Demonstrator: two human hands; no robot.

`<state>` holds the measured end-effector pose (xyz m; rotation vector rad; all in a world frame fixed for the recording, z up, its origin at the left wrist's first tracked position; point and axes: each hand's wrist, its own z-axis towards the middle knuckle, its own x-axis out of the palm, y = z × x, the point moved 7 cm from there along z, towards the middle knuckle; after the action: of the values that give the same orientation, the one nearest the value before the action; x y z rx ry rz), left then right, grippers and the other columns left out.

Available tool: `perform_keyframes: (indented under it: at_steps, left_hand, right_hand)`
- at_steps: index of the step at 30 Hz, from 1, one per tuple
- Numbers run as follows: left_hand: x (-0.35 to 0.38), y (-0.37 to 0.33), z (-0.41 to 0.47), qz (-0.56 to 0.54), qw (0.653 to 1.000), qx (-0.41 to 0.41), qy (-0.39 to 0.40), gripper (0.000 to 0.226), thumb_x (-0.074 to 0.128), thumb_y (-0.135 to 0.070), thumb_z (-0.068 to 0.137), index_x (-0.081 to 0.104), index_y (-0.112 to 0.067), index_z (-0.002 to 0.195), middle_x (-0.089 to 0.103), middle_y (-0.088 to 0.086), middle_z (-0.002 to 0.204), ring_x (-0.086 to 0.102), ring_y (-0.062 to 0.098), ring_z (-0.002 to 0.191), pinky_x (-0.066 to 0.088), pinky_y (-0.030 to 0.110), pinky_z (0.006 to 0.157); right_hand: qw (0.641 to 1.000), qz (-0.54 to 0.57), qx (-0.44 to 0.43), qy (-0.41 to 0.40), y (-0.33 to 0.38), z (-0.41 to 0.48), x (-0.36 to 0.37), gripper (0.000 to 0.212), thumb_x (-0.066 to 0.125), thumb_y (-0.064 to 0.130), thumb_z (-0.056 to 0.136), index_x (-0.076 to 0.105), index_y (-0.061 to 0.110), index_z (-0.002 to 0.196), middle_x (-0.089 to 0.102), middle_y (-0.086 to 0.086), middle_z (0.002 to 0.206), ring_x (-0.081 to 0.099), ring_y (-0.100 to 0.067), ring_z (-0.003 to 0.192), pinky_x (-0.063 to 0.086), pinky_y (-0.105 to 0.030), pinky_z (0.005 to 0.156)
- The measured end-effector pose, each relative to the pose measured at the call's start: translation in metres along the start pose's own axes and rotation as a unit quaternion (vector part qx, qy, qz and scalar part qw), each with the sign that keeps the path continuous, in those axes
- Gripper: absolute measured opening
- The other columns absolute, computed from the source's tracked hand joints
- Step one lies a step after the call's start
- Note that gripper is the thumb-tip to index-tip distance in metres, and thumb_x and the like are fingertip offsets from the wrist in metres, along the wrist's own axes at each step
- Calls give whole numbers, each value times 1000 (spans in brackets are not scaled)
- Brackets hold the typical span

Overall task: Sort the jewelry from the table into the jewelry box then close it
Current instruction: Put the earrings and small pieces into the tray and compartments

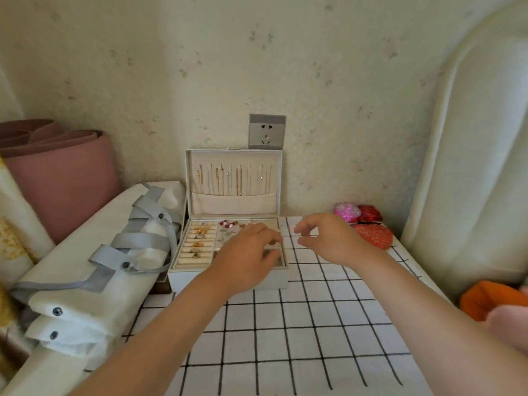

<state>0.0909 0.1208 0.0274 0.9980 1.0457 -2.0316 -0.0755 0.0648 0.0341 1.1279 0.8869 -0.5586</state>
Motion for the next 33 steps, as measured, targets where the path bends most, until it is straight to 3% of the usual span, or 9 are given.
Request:
perform_keyframes:
  at_steps: [5, 12, 17, 20, 23, 26, 29, 33]
  left_hand:
    - [24, -46, -4, -38, 999, 19, 17, 24, 55, -32, 97, 60, -31, 120, 53, -17, 103, 47, -1, 91, 46, 23, 81]
    - [88, -113, 6, -60, 995, 34, 73, 20, 56, -31, 95, 63, -33, 114, 58, -16, 106, 50, -1, 88, 47, 22, 80]
    - [125, -146, 16, -48, 991, 47, 117, 22, 57, -29, 95, 65, -34, 115, 60, -13, 110, 54, 6, 99, 48, 27, 84]
    - [144, -158, 19, -45, 987, 53, 145, 22, 58, -30, 94, 68, -35, 113, 60, -12, 110, 54, 9, 102, 48, 29, 84]
    - [157, -164, 18, -31, 985, 65, 156, 20, 60, -32, 93, 70, -34, 110, 62, -10, 108, 53, 11, 102, 50, 33, 82]
    - [160, -162, 18, -19, 987, 65, 145, 16, 62, -32, 90, 69, -33, 105, 62, -10, 105, 50, 11, 102, 49, 33, 83]
    - [159, -156, 19, -16, 989, 50, 141, 11, 63, -33, 90, 69, -32, 100, 62, -11, 101, 51, 10, 101, 46, 29, 81]
    - [156, -142, 21, -9, 987, 23, 158, 9, 62, -29, 90, 68, -32, 96, 62, -14, 97, 55, 8, 96, 50, 31, 81]
  right_hand:
    - [998, -22, 45, 24, -41, -51, -30, 13, 75, 23, 86, 73, 33, 94, 70, 14, 92, 64, 0, 88, 52, -25, 85]
    - [991, -30, 114, 65, -100, -108, -53, 19, 73, 16, 86, 72, 35, 86, 71, 11, 88, 67, -2, 85, 55, -21, 79]
    - [987, -40, 126, 91, -125, -128, -59, 19, 68, 8, 88, 78, 21, 97, 62, 21, 80, 65, -6, 87, 45, -4, 66]
    - [984, -40, 136, 110, -134, -128, -58, 23, 70, 5, 83, 75, 28, 85, 65, 16, 79, 66, -11, 84, 52, -18, 71]
    - [982, -48, 132, 128, -137, -125, -53, 33, 72, 5, 79, 67, 35, 68, 66, 13, 73, 63, -10, 74, 51, -22, 69]
    - [979, -60, 125, 153, -136, -122, -43, 34, 75, 9, 78, 66, 37, 61, 67, 13, 70, 70, -16, 76, 57, -29, 72]
    - [976, -76, 120, 163, -137, -119, -37, 36, 76, 11, 78, 66, 39, 59, 67, 15, 72, 72, -17, 79, 60, -31, 74]
    - [977, -81, 111, 160, -136, -115, -34, 22, 80, 17, 78, 72, 35, 69, 71, 16, 80, 72, -13, 78, 60, -31, 76]
